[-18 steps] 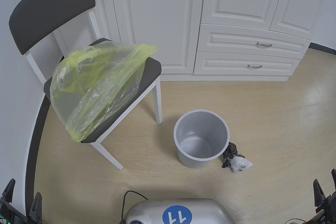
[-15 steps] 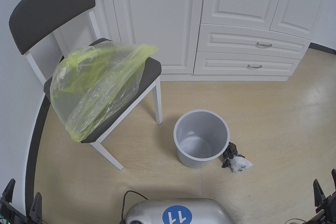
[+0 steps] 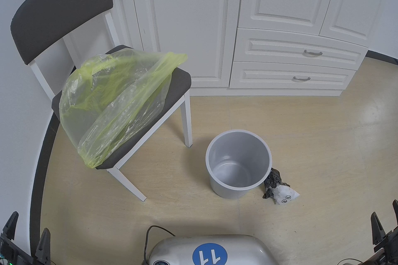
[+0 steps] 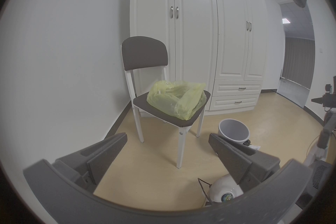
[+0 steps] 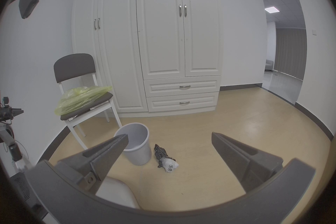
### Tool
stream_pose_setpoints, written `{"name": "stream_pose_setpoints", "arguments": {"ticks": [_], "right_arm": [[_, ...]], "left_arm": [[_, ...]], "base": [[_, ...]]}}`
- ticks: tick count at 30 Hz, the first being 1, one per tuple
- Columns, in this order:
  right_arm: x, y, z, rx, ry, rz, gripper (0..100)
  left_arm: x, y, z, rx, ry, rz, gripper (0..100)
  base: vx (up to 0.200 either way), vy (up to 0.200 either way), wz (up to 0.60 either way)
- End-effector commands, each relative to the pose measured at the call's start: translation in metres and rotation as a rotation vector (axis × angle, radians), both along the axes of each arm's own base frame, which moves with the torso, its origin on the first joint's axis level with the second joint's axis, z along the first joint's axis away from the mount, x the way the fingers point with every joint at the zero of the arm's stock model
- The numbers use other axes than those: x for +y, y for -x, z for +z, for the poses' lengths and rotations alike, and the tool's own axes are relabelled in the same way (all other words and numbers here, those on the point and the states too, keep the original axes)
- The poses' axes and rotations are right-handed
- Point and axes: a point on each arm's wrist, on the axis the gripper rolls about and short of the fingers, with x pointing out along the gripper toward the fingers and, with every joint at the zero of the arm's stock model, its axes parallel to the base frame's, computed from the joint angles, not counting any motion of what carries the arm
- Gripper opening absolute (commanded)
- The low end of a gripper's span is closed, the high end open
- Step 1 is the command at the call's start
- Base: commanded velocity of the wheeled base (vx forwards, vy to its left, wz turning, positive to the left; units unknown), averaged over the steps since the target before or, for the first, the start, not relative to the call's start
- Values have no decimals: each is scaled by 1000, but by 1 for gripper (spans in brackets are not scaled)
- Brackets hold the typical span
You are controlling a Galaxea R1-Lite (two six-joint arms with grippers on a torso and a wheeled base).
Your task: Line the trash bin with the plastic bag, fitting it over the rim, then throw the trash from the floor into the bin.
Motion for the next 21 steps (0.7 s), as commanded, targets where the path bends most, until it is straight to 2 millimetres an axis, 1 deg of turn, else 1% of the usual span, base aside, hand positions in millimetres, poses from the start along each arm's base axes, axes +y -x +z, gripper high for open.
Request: {"name": "stream_pose_setpoints", "arguments": {"ticks": [1, 3, 7, 11, 13, 14, 15, 16, 17, 18, 20, 21], "right_arm": [[0, 0, -5, 1, 15, -2, 100], [0, 0, -5, 2, 46, -4, 100], [1, 0, -6, 6, 103, 54, 100], [1, 0, -5, 4, 89, 53, 100], [1, 0, -2, -21, 24, 50, 100], [1, 2, 5, -56, -63, 53, 100], [1, 7, 18, -113, -170, 60, 100], [1, 11, 28, -150, -230, 74, 100], [1, 16, 39, -189, -275, 91, 100], [1, 17, 45, -199, -263, 92, 100], [1, 16, 47, -191, -194, 84, 100], [1, 16, 47, -185, -147, 80, 100]], "left_arm": [[0, 0, -5, 1, 1, 1, 100], [0, 0, -5, 3, -6, 1, 100], [0, 0, -5, -2, -27, -2, 100], [0, 0, -5, -2, -32, -13, 100], [0, 0, -5, -2, -15, -8, 100], [0, 0, -5, -2, 11, 1, 100], [0, 0, -4, -3, 36, 12, 100], [0, 0, -4, -5, 47, 22, 100], [1, 0, -4, -8, 47, 33, 100], [1, 0, -4, -10, 47, 36, 100], [1, 2, 9, -99, 59, 27, 100], [0, 8, 30, -209, 73, 1, 100]], "base": [[0, 0, 0], [0, 0, 0], [0, 0, 0], [0, 0, 0], [0, 0, 0], [0, 0, 0], [0, 0, 0], [0, 0, 0], [0, 0, 0], [0, 0, 0], [0, 0, 0], [0, 0, 0]]}}
